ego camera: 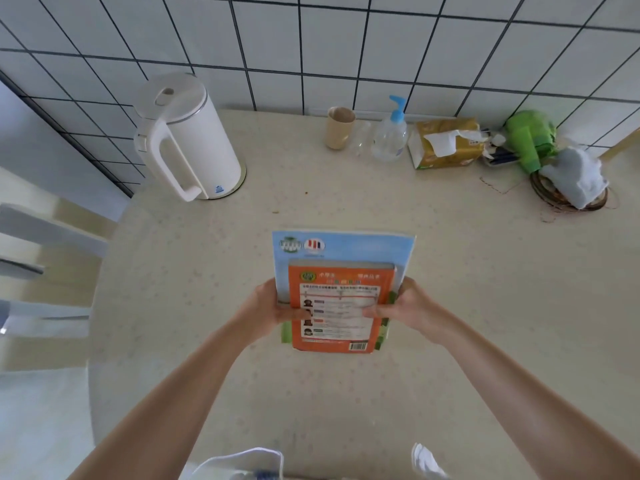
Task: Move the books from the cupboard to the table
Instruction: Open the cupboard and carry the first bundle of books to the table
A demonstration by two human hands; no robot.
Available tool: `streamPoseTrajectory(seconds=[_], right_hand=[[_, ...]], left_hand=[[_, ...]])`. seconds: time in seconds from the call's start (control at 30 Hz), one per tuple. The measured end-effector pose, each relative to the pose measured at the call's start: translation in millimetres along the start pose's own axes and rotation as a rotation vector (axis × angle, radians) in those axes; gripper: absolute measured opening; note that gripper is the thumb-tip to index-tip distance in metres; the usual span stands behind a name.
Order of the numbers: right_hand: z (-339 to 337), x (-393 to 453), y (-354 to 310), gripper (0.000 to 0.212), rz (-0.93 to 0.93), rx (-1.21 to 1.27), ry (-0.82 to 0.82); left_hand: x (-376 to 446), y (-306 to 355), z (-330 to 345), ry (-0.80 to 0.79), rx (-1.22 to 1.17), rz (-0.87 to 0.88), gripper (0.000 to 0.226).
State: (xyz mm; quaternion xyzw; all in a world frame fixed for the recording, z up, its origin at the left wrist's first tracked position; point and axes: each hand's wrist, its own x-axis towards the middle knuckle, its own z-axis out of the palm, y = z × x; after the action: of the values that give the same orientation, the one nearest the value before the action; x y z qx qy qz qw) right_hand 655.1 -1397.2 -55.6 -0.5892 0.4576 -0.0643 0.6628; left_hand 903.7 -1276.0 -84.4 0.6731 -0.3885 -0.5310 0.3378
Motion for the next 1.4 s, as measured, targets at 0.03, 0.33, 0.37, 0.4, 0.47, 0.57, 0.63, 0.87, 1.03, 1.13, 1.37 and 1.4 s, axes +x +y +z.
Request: streamPoseTrajectory(seconds=[0.03, 0.33, 0.37, 0.4, 0.47, 0.57, 0.63, 0.87, 1.03, 1.13, 1.37, 1.4], right_hand=[[-1, 5, -5, 0.041, 0.026, 0.018, -0.017], [11, 60, -12, 0.056, 0.304, 0.162, 0.105], [13, 66, -10, 0.056, 0.328, 0.175, 0.109], [15, 70, -8, 0.055, 0.345, 0.192, 0.112], [18, 78, -5, 0.055, 0.37, 0.214, 0.119], [20, 89, 3, 0.059, 0.41, 0.213, 0.108], [20, 94, 9, 0.06, 0.427, 0.197, 0.083], [21, 96, 13, 0.056, 0.426, 0.178, 0.1], [30, 86, 20, 0.045, 0.321, -0.107, 0.272], [31, 80, 12, 0.037, 0.284, -0.416, 0.325], [36, 31, 8, 0.048, 0.262, -0.369, 0.24], [39, 21, 11, 0.048, 0.263, -0.368, 0.242]], left_hand=[[4, 5, -4, -0.038, -0.053, -0.006, 0.066], [37, 18, -7, 0.061, -0.003, -0.353, 0.039], [40, 16, -6, 0.084, -0.012, -0.373, 0.04], [42, 14, -5, 0.109, -0.021, -0.383, 0.04], [47, 11, -4, 0.153, -0.028, -0.393, 0.041], [53, 5, -4, 0.178, -0.006, -0.42, 0.041], [56, 1, -4, 0.185, 0.022, -0.442, 0.04], [59, 1, -2, 0.214, 0.108, -0.474, 0.048], [57, 9, 5, 0.201, 0.3, -0.436, 0.045], [55, 16, 8, 0.221, 0.411, -0.4, 0.049], [35, 16, 15, 0.215, 0.513, -0.286, 0.069], [31, 13, 15, 0.202, 0.538, -0.276, 0.071]])
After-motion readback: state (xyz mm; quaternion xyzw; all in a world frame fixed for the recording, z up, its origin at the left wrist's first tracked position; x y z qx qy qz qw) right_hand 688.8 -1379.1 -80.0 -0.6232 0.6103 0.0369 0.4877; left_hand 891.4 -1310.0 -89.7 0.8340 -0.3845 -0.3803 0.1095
